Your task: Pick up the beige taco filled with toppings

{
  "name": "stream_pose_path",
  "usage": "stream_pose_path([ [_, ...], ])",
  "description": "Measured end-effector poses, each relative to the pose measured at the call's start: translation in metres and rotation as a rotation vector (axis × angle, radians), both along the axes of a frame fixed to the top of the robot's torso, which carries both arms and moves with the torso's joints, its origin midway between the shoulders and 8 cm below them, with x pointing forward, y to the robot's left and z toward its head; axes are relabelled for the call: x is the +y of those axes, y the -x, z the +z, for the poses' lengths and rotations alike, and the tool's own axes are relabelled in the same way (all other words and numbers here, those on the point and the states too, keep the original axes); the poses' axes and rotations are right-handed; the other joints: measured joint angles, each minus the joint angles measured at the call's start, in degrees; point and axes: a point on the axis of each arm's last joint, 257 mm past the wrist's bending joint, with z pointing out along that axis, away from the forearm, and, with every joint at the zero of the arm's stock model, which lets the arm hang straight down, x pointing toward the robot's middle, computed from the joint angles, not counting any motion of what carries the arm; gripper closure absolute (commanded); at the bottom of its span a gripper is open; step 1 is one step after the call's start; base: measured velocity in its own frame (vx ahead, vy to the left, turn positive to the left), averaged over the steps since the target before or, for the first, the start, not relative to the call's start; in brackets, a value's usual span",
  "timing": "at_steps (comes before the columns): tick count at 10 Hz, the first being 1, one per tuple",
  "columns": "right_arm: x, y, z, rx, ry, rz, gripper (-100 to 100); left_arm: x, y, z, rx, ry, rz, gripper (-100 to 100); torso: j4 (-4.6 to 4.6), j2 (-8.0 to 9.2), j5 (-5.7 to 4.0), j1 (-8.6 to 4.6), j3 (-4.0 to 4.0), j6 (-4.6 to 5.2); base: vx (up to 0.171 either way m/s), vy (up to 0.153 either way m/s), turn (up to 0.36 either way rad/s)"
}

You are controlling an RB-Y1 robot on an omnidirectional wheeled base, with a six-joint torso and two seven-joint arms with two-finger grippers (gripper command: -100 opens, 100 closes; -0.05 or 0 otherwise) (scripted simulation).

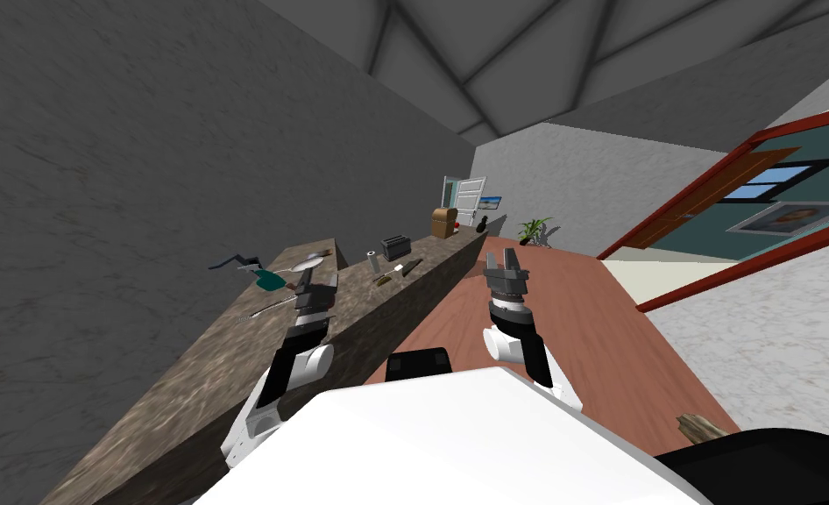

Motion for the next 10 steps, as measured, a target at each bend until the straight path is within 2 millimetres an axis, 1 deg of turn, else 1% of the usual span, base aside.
stream_pose_path([
  [5, 0.000, 0.000, 0.000, 0.000, 0.000, 0.000, 0, 0.020, -0.024, -0.021, 0.108, 0.045, -0.003, -100, 0.00, -0.01, 0.00, 0.00, -0.01, 0.00, -0.001, -0.021, -0.018],
  [7, 0.000, 0.000, 0.000, 0.000, 0.000, 0.000, 0, 0.032, -0.031, -0.030, 0.156, 0.069, -0.002, -100, 0.00, -0.01, 0.00, -0.01, -0.01, 0.00, 0.000, -0.027, -0.022],
  [10, 0.000, 0.000, 0.000, 0.000, 0.000, 0.000, 0, 0.043, -0.041, -0.044, 0.223, 0.101, 0.001, -100, 0.00, 0.00, 0.00, 0.00, 0.00, 0.00, -0.002, -0.019, -0.017],
])
